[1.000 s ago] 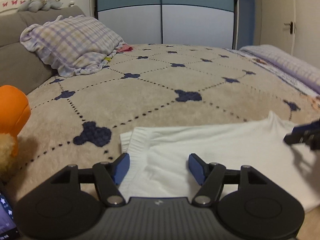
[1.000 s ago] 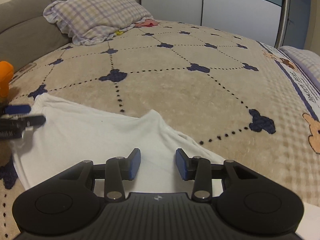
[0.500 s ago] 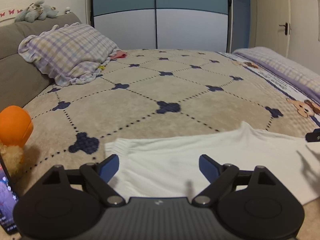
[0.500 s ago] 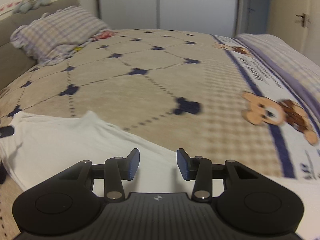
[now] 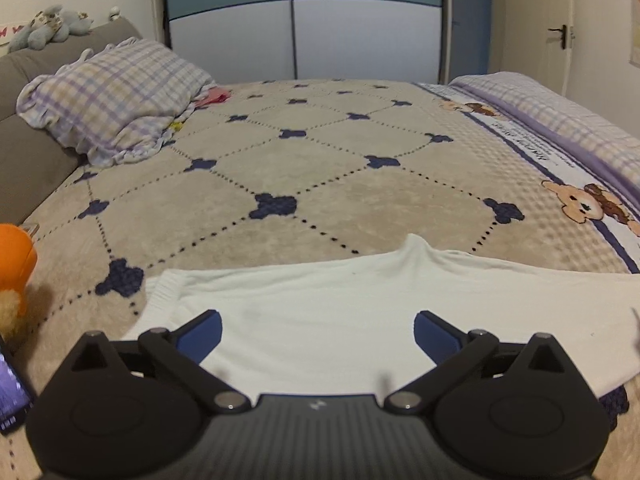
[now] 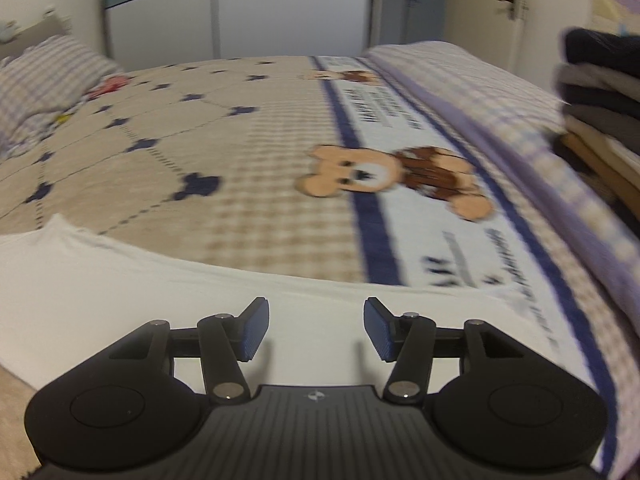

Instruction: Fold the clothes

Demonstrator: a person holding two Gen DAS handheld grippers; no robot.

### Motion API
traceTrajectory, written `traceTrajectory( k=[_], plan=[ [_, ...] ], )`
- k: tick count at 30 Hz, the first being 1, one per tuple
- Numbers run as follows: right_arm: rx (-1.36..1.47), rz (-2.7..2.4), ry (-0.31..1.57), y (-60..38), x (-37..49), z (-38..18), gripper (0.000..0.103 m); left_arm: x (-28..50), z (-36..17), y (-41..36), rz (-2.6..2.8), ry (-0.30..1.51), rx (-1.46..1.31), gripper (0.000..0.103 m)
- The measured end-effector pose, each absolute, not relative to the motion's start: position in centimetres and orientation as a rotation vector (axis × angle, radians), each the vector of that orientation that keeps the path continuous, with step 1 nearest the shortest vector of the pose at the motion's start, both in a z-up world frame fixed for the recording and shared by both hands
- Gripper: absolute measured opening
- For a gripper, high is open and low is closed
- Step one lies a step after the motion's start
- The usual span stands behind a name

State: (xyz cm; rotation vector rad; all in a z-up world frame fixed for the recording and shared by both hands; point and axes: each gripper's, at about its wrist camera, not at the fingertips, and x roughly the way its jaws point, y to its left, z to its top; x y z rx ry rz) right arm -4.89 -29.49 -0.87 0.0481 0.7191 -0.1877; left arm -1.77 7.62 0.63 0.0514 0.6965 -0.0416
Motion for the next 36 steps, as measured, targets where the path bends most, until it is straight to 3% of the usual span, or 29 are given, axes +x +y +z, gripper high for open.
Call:
traceTrajectory(
  k=[12, 36],
  plan=[
    [0.316, -0.394, 0.728, -36.9, -6.5, -1.2, 0.057, -1.4, 0.5, 2.7, -0.075, 0.738, 0.058, 0.103],
    [0.528, -0.526, 0.706, -45.7, -10.0, -2.2, 0.057, -0.1, -0.2, -1.0, -0.146, 0.740, 0.088, 0.103]
  ],
)
